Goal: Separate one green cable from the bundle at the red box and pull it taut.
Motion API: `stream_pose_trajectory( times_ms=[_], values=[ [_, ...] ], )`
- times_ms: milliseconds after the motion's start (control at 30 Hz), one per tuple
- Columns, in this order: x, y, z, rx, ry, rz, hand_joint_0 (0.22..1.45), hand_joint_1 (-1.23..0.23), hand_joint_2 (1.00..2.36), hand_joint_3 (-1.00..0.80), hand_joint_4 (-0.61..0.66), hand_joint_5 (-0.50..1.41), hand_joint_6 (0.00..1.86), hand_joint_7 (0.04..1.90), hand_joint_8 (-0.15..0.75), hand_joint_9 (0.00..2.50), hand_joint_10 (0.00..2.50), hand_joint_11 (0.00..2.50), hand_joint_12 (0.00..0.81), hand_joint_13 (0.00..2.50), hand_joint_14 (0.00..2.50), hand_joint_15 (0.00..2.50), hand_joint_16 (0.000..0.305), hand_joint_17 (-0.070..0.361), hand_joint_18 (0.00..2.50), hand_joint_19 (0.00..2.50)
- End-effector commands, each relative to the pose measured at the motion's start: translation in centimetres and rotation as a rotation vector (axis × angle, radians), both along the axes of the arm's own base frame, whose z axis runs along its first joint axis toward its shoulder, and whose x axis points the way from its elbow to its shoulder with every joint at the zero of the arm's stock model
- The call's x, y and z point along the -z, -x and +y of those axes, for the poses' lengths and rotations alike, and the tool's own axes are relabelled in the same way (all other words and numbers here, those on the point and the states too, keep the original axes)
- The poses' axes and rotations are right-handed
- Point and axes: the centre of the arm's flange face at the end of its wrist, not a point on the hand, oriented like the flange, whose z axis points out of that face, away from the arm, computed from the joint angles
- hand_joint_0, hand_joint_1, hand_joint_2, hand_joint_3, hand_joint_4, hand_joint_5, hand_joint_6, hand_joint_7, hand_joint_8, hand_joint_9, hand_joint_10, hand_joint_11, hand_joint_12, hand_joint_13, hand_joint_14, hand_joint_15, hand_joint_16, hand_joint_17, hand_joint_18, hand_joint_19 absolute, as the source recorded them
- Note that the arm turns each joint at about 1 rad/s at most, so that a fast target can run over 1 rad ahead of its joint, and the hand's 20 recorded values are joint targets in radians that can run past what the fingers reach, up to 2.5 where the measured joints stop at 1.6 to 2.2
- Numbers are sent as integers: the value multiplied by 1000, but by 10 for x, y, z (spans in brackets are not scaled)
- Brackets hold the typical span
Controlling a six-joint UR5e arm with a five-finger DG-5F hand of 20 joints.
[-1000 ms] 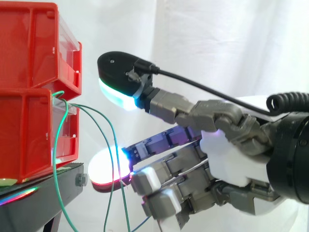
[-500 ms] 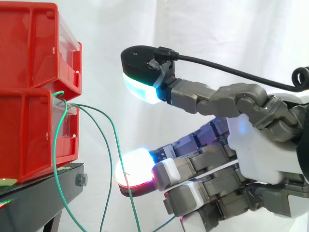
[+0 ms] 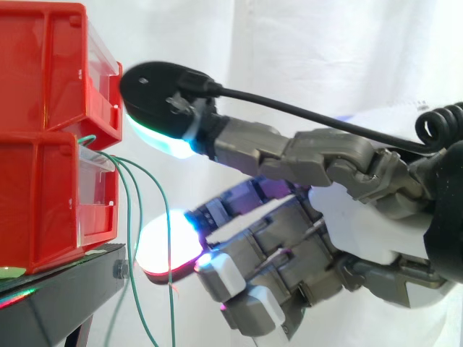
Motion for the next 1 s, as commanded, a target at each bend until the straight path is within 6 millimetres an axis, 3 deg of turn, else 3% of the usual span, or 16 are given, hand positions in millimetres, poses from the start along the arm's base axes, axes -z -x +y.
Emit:
stream_pose_trajectory(
  times_ms=[0, 267, 567, 967],
  values=[
    [-10, -10, 18, -222, 204, -49, 419, -364, 1000, -500, 314, -144, 503, 857, 360, 1430, 18, 1414, 433, 1493, 14, 1521, 68, 153, 1117, 1022],
    [6, -6, 27, -329, 358, -3, 420, -362, 1000, -500, 314, -144, 503, 857, 360, 1430, 21, 1422, 432, 1492, 14, 1522, 68, 153, 1116, 1023],
    [52, 15, 24, -361, 361, 40, 418, -359, 1000, -500, 315, -144, 503, 859, 363, 1431, 19, 1425, 435, 1492, 19, 1523, 68, 153, 1117, 1032],
    [53, 16, 21, -334, 295, 12, 419, -370, 1000, -500, 314, -144, 503, 859, 360, 1430, 18, 1425, 431, 1493, 16, 1513, 68, 153, 1114, 1024]
  ],
)
